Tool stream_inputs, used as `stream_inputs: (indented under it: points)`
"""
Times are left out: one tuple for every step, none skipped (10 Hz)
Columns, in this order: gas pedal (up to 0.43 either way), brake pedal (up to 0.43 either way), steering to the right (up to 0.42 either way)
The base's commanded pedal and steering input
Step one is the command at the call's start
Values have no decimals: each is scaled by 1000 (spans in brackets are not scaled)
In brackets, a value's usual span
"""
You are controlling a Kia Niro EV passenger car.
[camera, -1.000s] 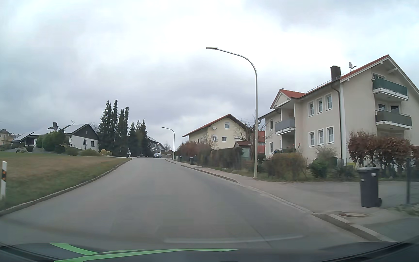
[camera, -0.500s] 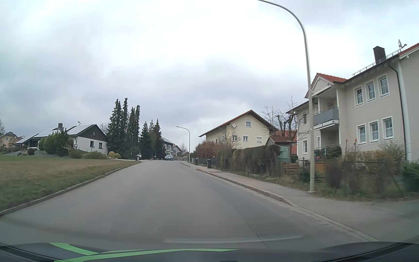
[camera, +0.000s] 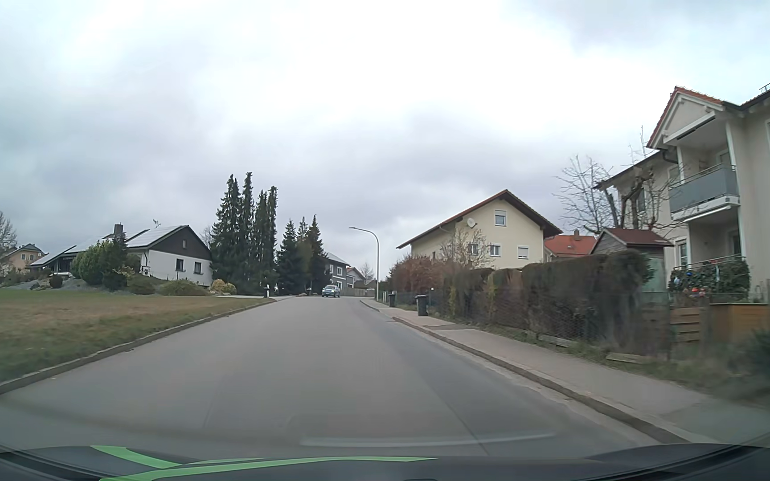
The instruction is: Follow the waypoints while adhering to traffic rules and regulations
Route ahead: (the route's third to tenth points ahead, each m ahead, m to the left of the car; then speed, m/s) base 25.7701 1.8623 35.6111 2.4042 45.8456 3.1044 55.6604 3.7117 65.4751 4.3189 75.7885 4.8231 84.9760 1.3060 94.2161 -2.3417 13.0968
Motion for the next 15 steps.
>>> stream_inputs:
  points:
    - [220, 0, -37]
    - [220, 0, -33]
    - [220, 0, -30]
    - [228, 0, -26]
    - [228, 0, -22]
    - [228, 0, -20]
    - [228, 0, -20]
    - [228, 0, -18]
    - [228, 0, -18]
    - [228, 0, -16]
    - [228, 0, -13]
    - [228, 0, -11]
    - [228, 0, -6]
    - [228, 0, -5]
    - [228, 0, -5]
